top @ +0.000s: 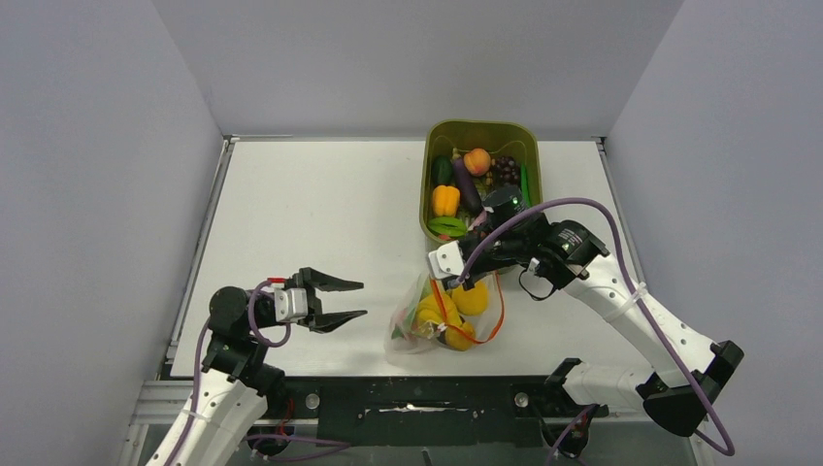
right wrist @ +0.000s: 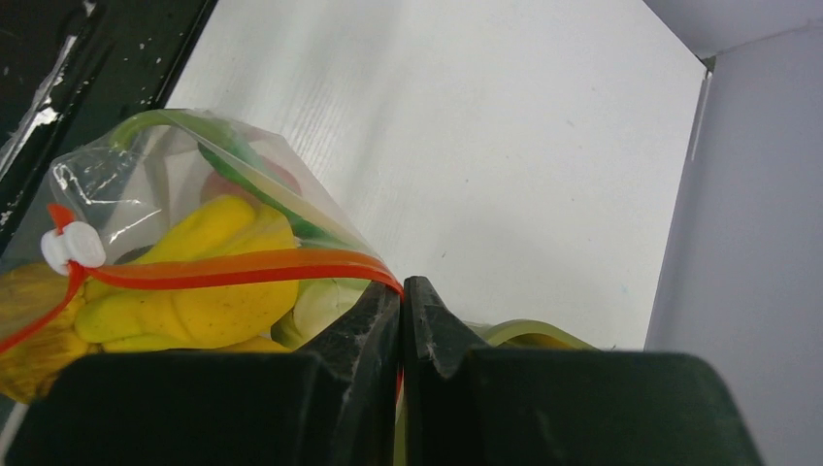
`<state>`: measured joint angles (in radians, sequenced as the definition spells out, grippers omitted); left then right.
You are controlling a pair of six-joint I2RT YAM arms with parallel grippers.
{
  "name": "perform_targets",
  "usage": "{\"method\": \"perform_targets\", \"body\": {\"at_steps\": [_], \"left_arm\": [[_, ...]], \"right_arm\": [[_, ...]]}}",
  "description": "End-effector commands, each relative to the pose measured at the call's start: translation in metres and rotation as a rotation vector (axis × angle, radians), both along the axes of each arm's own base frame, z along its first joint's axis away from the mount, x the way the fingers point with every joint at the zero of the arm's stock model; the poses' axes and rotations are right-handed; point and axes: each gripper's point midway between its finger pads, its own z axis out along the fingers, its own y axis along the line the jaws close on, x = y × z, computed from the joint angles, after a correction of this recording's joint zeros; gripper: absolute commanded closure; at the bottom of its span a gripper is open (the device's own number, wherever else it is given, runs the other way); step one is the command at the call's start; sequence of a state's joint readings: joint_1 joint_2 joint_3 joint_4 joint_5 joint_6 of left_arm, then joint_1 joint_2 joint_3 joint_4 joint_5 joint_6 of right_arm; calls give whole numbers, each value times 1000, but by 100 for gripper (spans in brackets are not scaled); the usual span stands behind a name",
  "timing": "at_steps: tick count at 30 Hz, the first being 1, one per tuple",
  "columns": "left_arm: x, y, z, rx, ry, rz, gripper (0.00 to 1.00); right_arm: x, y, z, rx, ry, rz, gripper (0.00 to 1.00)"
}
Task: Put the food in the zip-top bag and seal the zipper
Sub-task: Zip the zipper food storage bag at the center of the board.
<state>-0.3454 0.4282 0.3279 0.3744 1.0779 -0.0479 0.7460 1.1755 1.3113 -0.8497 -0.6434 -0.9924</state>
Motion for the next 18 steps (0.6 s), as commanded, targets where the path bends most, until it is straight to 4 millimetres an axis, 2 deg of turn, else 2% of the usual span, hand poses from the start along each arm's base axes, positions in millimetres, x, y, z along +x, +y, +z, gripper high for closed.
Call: {"method": "perform_targets", "body": {"at_steps": [1,9,18], "left_arm": [[-7,1,30,-116,-83,8,54],[15,3,24,-42,-148,109,55],[18,-10,18,-13,-155,52,55]], "right_arm": [[31,16,46,192,-18,-94,100],[34,24,39,201,45,-70,100],[41,31,37,220,76,-87,100]]}}
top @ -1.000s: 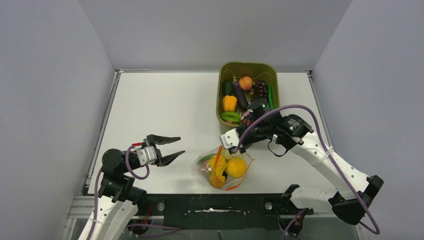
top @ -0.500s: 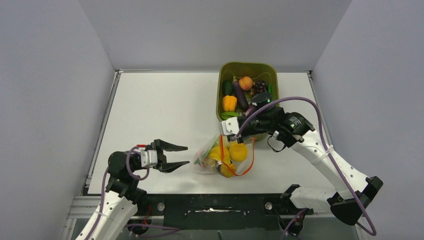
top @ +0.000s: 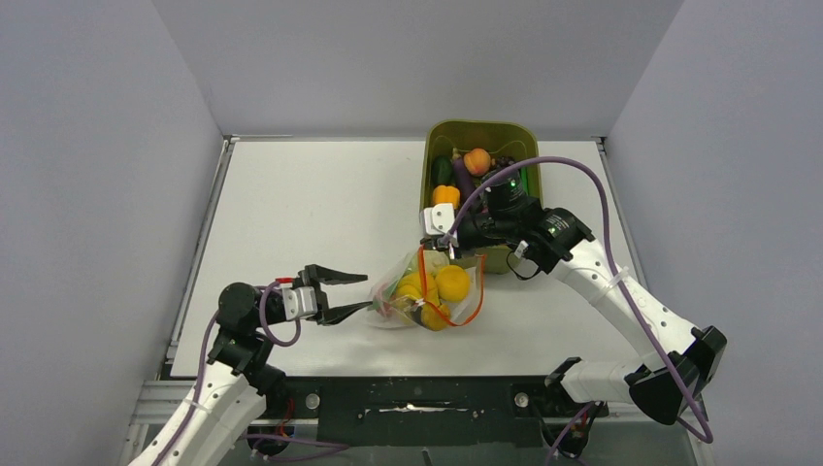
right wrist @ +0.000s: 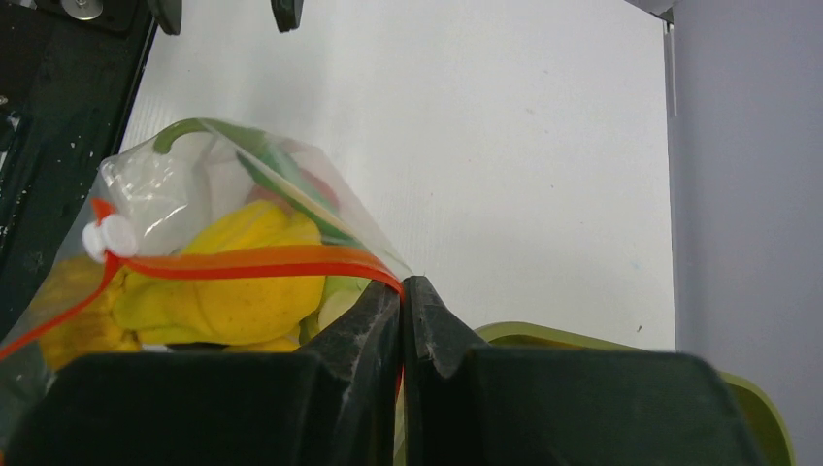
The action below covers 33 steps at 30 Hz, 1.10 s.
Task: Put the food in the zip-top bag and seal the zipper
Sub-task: Zip the zipper food storage bag at the center of the board.
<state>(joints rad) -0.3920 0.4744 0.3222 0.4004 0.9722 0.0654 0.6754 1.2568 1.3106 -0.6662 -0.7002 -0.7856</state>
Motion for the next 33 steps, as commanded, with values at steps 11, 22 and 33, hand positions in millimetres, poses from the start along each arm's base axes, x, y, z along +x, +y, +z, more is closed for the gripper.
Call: {"method": "perform_targets", "body": {"at_steps": [11,22,33], "left_arm": [[-5,-36,22,-11,-92,-19,56],[5,-55,10,32,-115,60,66],[8,-58,0,69,-118,69,73]], "right_arm": [[17,15,29,122,-14,-17,100],[21,15,29,132,19,-30,100],[21,14,30,145,24,-27,100]]}}
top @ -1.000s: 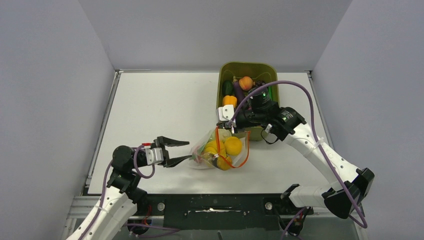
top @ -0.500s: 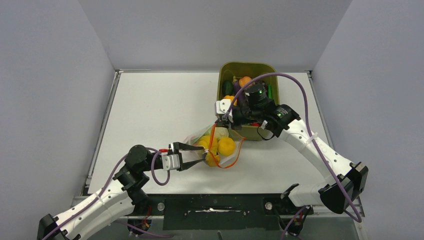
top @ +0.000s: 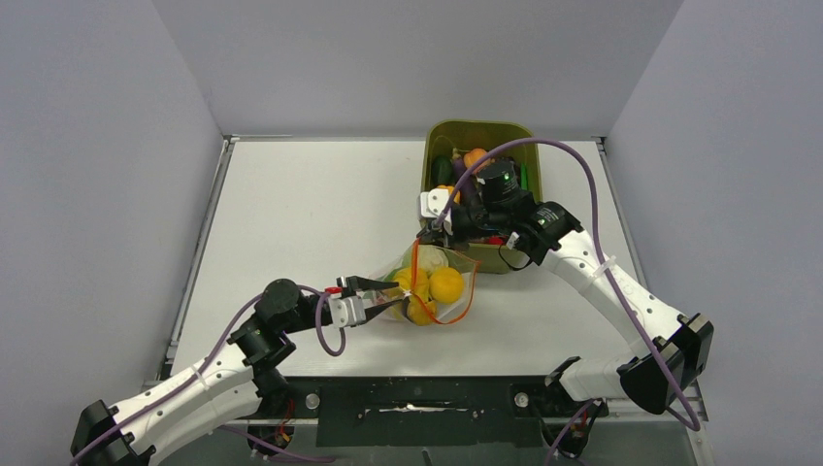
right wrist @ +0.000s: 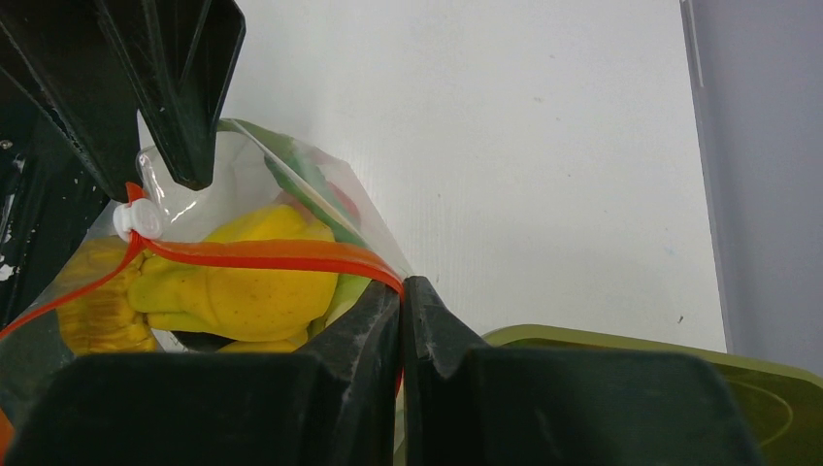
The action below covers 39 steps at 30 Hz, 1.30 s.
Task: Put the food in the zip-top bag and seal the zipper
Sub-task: Zip the zipper food storage bag at the center of the board.
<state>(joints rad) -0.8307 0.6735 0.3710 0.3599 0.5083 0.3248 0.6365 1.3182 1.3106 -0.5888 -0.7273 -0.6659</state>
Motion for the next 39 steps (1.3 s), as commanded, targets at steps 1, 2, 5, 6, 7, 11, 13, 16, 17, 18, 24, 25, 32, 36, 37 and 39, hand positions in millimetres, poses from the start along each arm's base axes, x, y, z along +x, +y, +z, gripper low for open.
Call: {"method": "perform_targets", "body": {"at_steps": [1,2,5,6,7,11,13,16,17,18,24,25,32,36,37,39], "left_arm": [[4,-2,22,-33,-59,14,74],[5,-2,21,-31,-58,11,75],[5,-3,21,-27,-56,8,76],[5,-4,20,-25,-55,9,76],[5,-4,20,-23,-56,7,76],[5,-5,18,-13,-58,1,83],[4,-5,19,-11,-62,-2,88],[4,-4,23,-15,-70,-1,100],[4,-4,25,-21,-71,0,100],[3,-3,28,-31,-72,2,100],[10,6,44,-100,-60,74,100],[10,8,46,-109,-58,85,100],[15,11,52,-135,-18,122,100],[15,11,55,-152,-1,125,100],[16,11,55,-155,3,128,100],[16,11,57,-159,9,133,100]], "right_arm": [[1,7,38,112,-81,33,100],[1,7,39,114,-81,33,100],[2,7,38,115,-75,27,100],[3,7,37,115,-72,24,100],[3,7,37,115,-70,23,100],[4,7,36,120,-63,23,100],[5,7,36,121,-58,19,100],[6,9,32,121,-34,8,100],[6,9,30,119,-26,6,100],[7,8,27,114,-20,2,98],[6,0,14,91,1,-50,74],[6,-2,15,91,1,-61,67],[-12,-9,31,105,-24,-62,45],[-35,3,41,122,-58,-12,45],[-40,6,43,124,-68,-3,45],[-51,13,46,128,-81,17,45]]}}
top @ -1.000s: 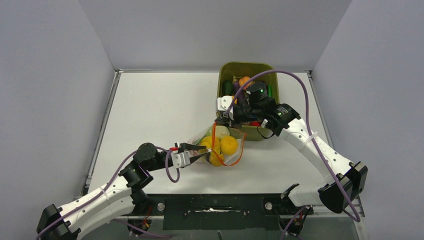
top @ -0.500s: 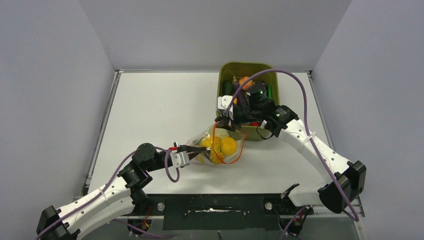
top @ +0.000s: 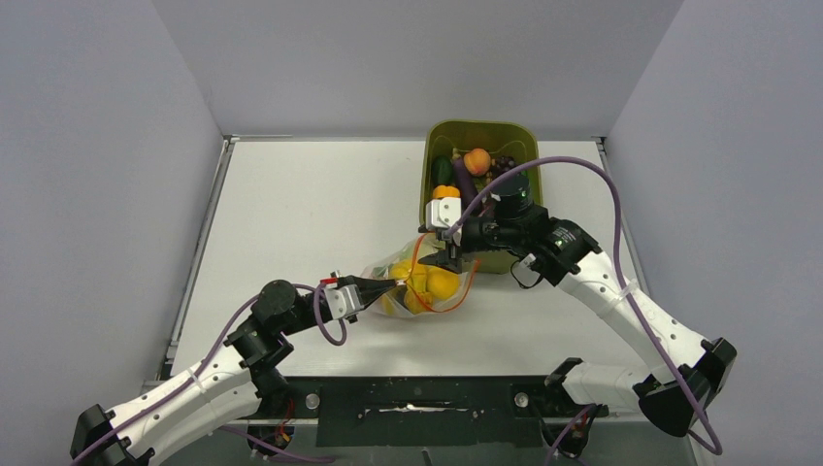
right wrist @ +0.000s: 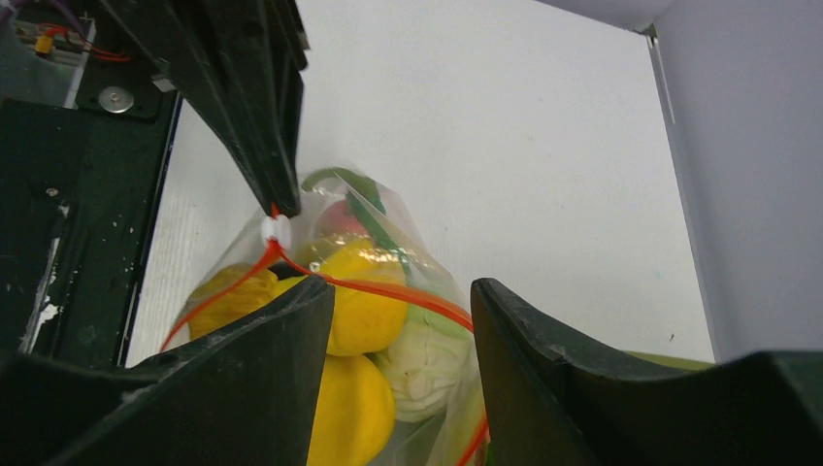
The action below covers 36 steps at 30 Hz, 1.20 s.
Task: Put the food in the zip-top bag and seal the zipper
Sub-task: Zip the zipper food storage bag at the center of the board.
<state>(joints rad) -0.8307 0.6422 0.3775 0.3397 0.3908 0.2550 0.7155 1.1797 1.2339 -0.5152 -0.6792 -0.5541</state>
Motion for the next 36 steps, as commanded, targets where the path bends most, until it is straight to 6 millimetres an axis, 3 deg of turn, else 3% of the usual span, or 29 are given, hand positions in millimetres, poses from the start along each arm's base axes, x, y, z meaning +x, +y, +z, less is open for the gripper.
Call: {"method": "perform_targets", "body": {"at_steps": [1,5,12,20,30,32,36], "left_arm": [[3,2,51,-119,-57,26,100],[2,2,54,-126,-56,25,100],[1,3,54,-130,-50,24,100],[3,4,52,-130,-40,38,100],[3,7,51,-118,-21,48,100],[3,10,48,-108,-9,63,100],[6,20,37,-72,23,114,85]], "right_arm": [[-20,14,23,51,-68,30,45],[-29,23,16,27,-65,33,47],[-35,36,-13,-70,-22,42,49],[-33,36,-33,-155,-16,5,56],[-30,38,-39,-181,-35,0,99],[-29,38,-32,-154,-42,-10,100],[-23,36,-13,-83,-61,-49,100]]}}
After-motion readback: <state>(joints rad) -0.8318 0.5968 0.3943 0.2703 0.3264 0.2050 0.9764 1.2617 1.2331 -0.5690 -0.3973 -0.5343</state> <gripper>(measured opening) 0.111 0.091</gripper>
